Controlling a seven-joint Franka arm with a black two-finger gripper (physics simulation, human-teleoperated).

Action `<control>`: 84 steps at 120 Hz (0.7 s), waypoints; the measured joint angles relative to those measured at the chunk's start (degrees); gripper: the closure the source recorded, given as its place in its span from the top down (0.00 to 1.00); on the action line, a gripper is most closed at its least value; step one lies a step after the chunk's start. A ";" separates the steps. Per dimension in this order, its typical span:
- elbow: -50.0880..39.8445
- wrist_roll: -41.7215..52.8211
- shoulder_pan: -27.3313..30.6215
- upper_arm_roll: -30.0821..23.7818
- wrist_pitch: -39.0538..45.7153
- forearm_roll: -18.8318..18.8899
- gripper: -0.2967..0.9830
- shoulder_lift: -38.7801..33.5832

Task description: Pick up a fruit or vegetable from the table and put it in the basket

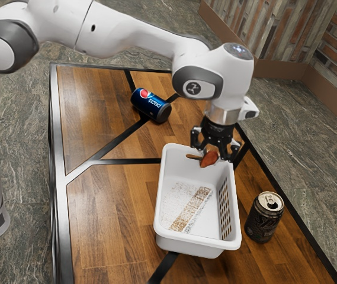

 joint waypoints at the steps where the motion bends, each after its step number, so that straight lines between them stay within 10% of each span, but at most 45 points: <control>1: -0.01 -0.13 -0.01 -0.16 -0.03 0.00 0.33 0.00; 45: -0.26 -4.58 0.01 -3.74 1.29 -0.11 0.34 3.20; 84: -0.26 -5.24 0.10 -5.52 2.68 0.80 0.72 2.72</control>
